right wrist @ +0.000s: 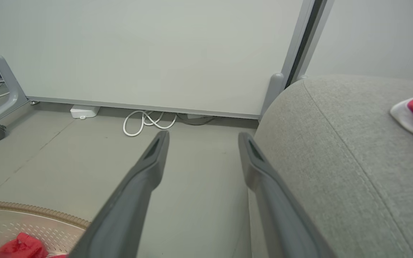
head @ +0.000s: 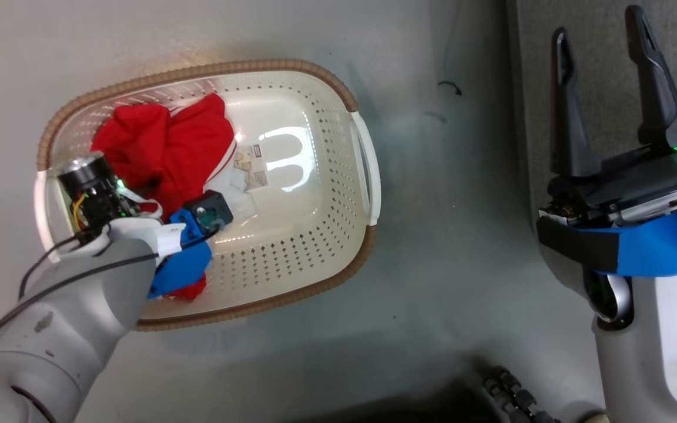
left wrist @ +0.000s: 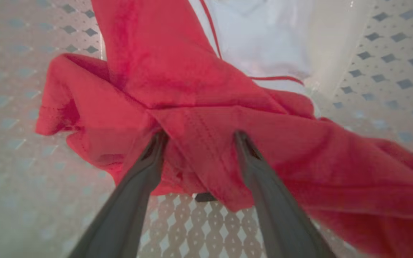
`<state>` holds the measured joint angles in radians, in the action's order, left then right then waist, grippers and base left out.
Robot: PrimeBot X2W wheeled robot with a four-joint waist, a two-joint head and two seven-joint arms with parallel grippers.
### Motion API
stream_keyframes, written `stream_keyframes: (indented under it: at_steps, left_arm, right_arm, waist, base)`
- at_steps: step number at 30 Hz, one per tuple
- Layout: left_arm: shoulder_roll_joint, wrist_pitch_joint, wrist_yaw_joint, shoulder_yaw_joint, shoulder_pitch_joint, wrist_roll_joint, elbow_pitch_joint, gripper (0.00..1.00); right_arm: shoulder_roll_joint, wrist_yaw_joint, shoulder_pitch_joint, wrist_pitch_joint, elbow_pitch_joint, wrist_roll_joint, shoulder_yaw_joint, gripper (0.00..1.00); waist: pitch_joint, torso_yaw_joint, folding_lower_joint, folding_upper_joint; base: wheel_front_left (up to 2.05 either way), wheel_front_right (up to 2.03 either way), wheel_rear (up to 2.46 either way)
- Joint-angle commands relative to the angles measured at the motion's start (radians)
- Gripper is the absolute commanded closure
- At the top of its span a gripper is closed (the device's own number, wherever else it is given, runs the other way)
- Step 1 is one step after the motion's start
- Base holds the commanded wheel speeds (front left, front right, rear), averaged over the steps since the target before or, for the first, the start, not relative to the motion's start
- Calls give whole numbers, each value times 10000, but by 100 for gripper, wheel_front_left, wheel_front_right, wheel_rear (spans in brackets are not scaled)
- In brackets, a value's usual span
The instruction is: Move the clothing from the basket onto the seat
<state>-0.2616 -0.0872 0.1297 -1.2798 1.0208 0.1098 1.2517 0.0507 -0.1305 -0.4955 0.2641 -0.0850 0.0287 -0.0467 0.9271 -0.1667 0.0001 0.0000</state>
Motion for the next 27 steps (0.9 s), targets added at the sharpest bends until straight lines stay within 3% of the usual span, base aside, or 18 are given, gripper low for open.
stream_keyframes:
  at_steps: [1, 7, 18, 19, 20, 27]
  left_arm:
    - [-43, -102, 7, -27, 286, -62, 55, 0]
    - [-11, -672, 7, -30, 580, 107, 218, 0]
    - [212, -527, 7, -32, 804, 676, 269, 0]
    - [219, -491, 7, -32, 802, 683, 273, 83]
    - [234, -402, 8, -32, 811, 677, 271, 100]
    - [375, -33, 8, -32, 738, 760, 271, 100]
  right_arm:
    - [-5, -5, -144, 4, -94, -4, 20, 0]
    - [-6, -5, 1, 4, -434, -366, 17, 0]
    - [-6, -5, 147, 4, -926, -641, 102, 0]
    - [-6, -5, 149, 4, -940, -645, 99, 0]
    - [-6, -5, 142, 4, -957, -655, 94, 0]
    - [-6, -5, -27, 3, -805, -645, 65, 0]
  waist:
    - [150, -55, -1, 0]
    - [580, -95, -1, 0]
    - [1098, -16, -1, 0]
    - [1105, -8, -1, 0]
    - [1107, 1, -1, 0]
    - [942, 79, -1, 0]
  base:
    - [0, 0, 0]
    - [0, 0, 0]
    - [0, 0, 0]
    - [0, 0, 0]
    - [0, 0, 0]
    - [0, 0, 0]
